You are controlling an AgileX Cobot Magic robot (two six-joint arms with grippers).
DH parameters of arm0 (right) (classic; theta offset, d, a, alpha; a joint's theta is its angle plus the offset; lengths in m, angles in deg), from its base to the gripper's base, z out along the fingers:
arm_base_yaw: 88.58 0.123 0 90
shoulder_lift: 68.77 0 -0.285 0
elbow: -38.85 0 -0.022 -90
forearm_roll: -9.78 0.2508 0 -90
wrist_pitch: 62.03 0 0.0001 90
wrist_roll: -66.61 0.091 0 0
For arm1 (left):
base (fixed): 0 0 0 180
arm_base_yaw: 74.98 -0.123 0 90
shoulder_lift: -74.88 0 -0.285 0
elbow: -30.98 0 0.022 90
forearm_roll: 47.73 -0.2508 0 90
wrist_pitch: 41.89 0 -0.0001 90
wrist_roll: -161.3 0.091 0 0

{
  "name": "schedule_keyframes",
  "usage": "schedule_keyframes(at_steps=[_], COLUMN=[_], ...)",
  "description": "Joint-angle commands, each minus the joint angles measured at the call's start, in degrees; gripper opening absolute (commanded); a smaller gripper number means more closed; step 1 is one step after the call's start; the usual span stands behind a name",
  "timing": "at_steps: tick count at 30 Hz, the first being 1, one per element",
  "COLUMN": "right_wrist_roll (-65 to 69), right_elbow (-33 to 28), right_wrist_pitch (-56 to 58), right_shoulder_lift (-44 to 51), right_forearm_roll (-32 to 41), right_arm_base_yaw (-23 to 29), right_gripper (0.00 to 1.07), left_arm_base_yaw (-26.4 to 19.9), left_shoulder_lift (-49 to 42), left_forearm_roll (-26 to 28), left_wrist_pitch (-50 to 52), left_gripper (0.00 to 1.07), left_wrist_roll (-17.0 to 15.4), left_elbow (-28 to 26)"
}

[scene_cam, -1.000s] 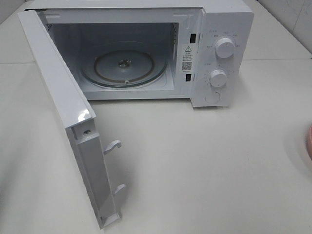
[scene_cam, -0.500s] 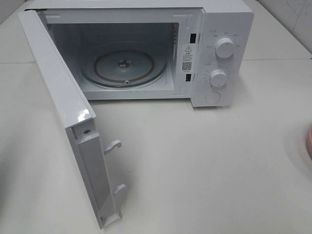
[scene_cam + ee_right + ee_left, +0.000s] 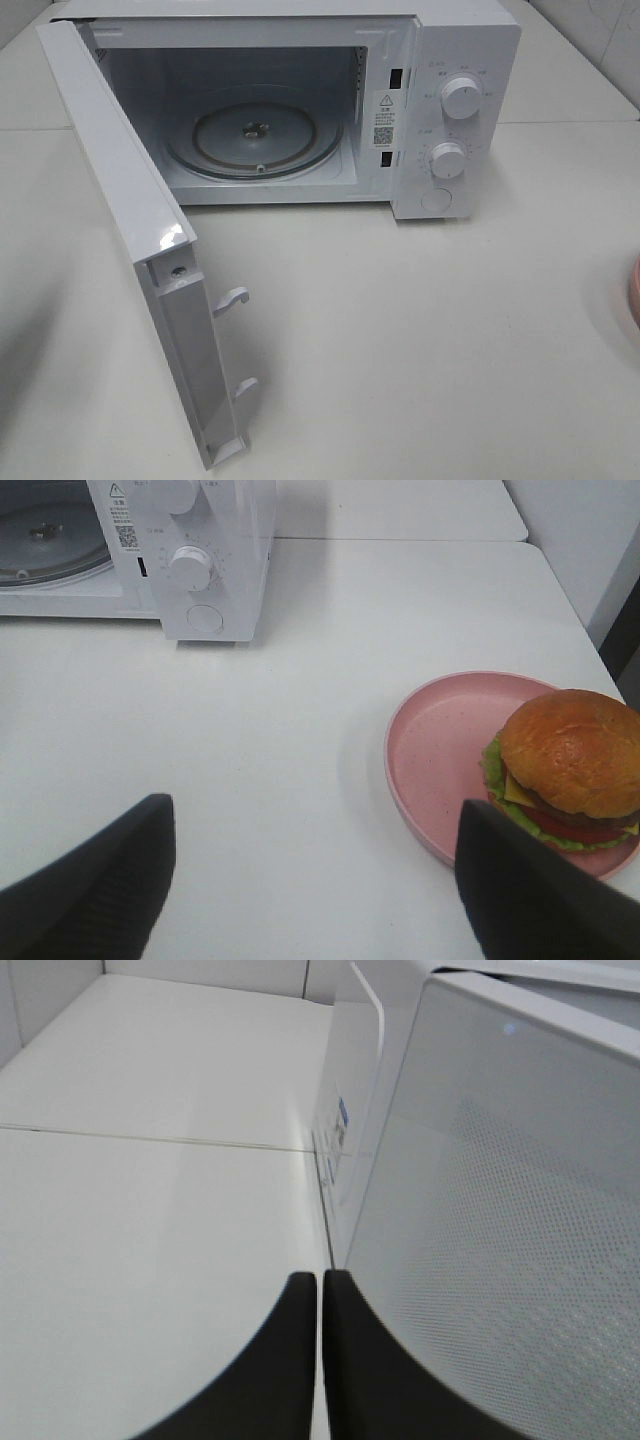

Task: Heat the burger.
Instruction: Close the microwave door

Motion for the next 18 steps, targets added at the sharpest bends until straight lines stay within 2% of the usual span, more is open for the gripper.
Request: schedule_keyframes(at_steps=[1, 3, 7, 9, 11, 12, 13, 15, 18], right_wrist_roll=[0.5, 0.5, 0.5, 0.5, 0.5, 0.5, 0.5, 0.5, 0.5], right_elbow=[-0.1, -0.1, -0.1, -0.1, -0.1, -0.1, -0.1, -0.1, -0.1], right_wrist_pitch=[-0.3, -0.3, -0.3, -0.3, -0.3, -0.3, -0.3, -0.3, -0.3], right_shoulder_lift=[1.8, 1.8, 1.8, 1.8, 1.8, 1.8, 1.8, 1.8, 1.8], right_forearm_roll=[-0.2, -0.2, -0.2, -0.2, -0.2, -0.2, -0.2, -0.2, -0.2], right_arm_base_yaw=[-0.2, -0.2, -0.2, -0.2, -0.2, -0.2, -0.2, -0.2, -0.2], right_gripper=[0.73, 0.73, 0.73, 0.73, 0.73, 0.73, 0.73, 0.73, 0.73], left_arm_base_yaw=[-0.1, -0.1, 1.2, 3.8, 4.8, 7.2, 7.2, 11.2, 12.1], left_shoulder_lift=[3.5, 7.2, 10.1, 11.2, 11.3, 12.0, 12.0, 14.1, 15.2], left_forearm_roll=[-2.8, -5.7, -6.9, -5.9, -5.2, -2.8, -2.8, 0.2, 0.7], left_wrist_pitch=[5.8, 8.9, 11.2, 11.2, 11.3, 11.3, 11.3, 11.1, 11.1], left_gripper=[0.01, 0.01, 0.01, 0.01, 0.01, 0.01, 0.01, 0.01, 0.01], left_wrist_roll=[-2.3, -2.3, -1.9, 0.2, 1.0, 3.6, 3.6, 7.7, 8.8], left_elbow=[0.0, -0.9, -1.0, -1.0, -1.0, -1.0, -1.0, -1.9, -2.5])
